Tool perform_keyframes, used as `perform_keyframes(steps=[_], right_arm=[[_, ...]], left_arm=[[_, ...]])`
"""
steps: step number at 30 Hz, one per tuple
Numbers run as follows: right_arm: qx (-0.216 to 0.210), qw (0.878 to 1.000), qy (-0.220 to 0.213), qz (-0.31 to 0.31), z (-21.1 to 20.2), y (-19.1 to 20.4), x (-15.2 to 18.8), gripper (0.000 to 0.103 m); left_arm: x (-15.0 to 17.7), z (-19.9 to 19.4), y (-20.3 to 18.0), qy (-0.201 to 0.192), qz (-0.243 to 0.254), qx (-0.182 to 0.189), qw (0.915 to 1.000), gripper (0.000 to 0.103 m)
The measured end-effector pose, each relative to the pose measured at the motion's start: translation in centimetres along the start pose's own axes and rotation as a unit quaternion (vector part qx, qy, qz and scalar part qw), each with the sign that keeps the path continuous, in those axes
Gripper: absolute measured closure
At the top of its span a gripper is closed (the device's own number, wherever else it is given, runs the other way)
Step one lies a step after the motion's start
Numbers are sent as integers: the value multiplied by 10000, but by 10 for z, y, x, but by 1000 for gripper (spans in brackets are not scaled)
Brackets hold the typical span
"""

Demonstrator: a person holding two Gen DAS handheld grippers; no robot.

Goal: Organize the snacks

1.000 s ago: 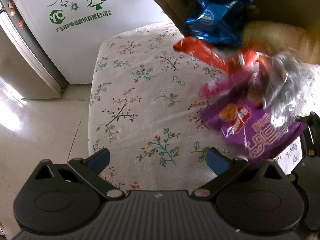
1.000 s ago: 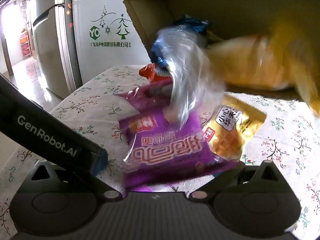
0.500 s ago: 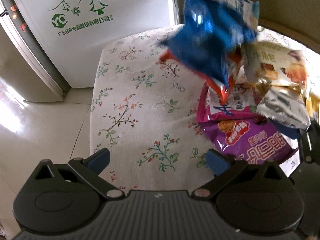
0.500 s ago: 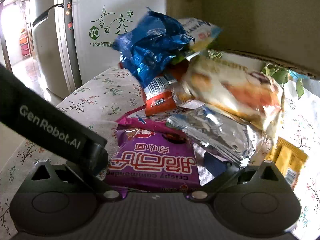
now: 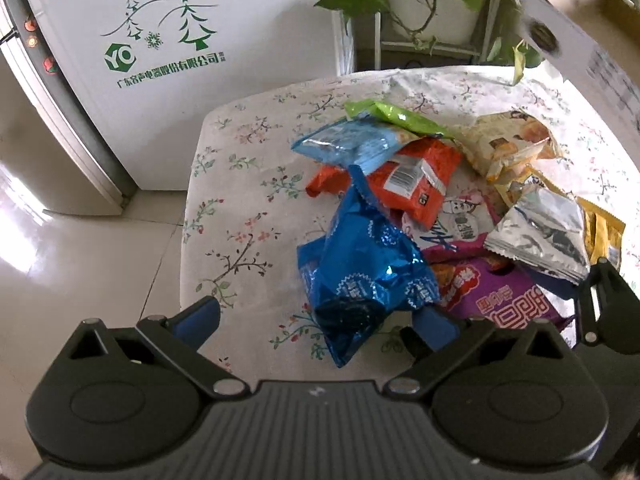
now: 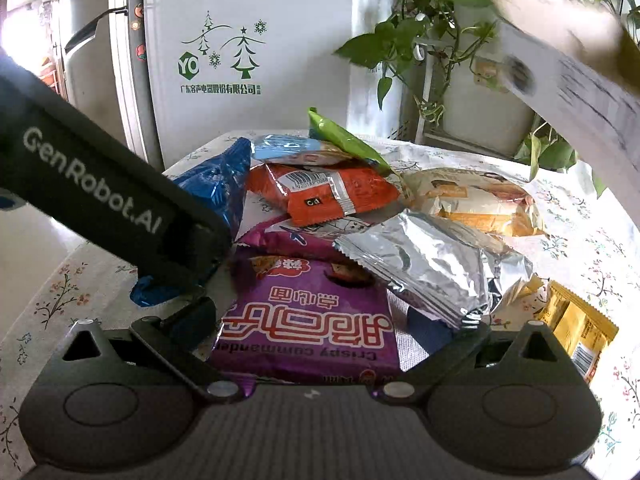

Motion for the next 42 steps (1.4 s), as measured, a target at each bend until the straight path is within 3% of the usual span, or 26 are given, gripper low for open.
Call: perform_keyframes(steps=[18, 42], right_arm=[[-4, 10000, -8, 7, 2, 0, 1, 0], [-3, 10000, -14, 19, 2, 0, 1, 0]], left_arm=[[-9, -26, 2, -269, -199, 317, 9989, 1], [-12, -32, 9, -180, -420, 402, 9981, 1]])
Point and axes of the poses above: each gripper's, at about its wrist camera, not at the fingertips, and z roughly the way its jaws point, y to its left, x to its underside, the point moved 7 cm from there along z, roughly the way its jaws point, and after that the axes turned 15 degrees about -x, right-handed, at the moved point
